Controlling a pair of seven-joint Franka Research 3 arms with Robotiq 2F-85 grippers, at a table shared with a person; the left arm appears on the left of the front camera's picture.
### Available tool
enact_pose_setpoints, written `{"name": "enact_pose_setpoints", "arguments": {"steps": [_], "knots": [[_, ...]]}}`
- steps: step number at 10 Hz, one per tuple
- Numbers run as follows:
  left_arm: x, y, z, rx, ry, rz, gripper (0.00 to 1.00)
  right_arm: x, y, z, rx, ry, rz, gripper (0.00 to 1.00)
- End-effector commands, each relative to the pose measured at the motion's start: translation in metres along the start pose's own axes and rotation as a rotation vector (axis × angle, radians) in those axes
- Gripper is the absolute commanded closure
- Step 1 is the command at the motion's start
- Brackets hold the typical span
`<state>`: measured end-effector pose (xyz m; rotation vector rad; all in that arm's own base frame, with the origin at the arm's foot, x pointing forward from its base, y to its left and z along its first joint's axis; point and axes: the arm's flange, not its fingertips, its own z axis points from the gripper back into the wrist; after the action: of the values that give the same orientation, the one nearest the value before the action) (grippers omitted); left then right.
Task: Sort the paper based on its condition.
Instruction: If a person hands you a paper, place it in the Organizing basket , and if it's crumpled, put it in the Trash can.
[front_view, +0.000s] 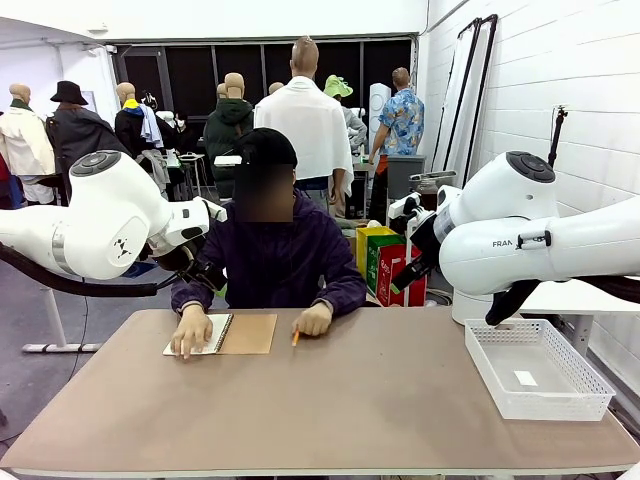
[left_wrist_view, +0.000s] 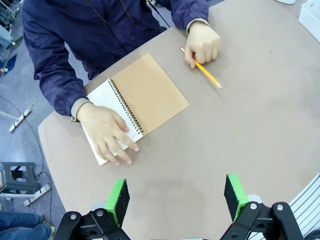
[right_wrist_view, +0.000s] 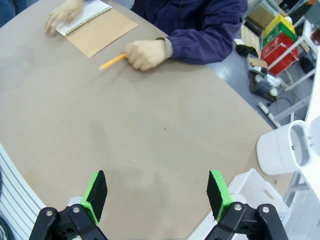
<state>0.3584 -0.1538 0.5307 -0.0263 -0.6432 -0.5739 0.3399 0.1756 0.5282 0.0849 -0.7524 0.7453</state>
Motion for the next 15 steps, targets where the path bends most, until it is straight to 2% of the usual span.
{"name": "enact_pose_setpoints", "arguments": {"steps": [1,15], "knots": [[0.0006,0.0002,0.0002,0.007,-0.010,-0.007,0.00,-0.0003,-0.0006,-0.0001,0.001,0.000,0.000,0.00],[0.0006,0.0002,0.0002,0.007,-0.010,-0.007,0.00,-0.0003,-0.0006,-0.0001,0.001,0.000,0.000,0.00]]}}
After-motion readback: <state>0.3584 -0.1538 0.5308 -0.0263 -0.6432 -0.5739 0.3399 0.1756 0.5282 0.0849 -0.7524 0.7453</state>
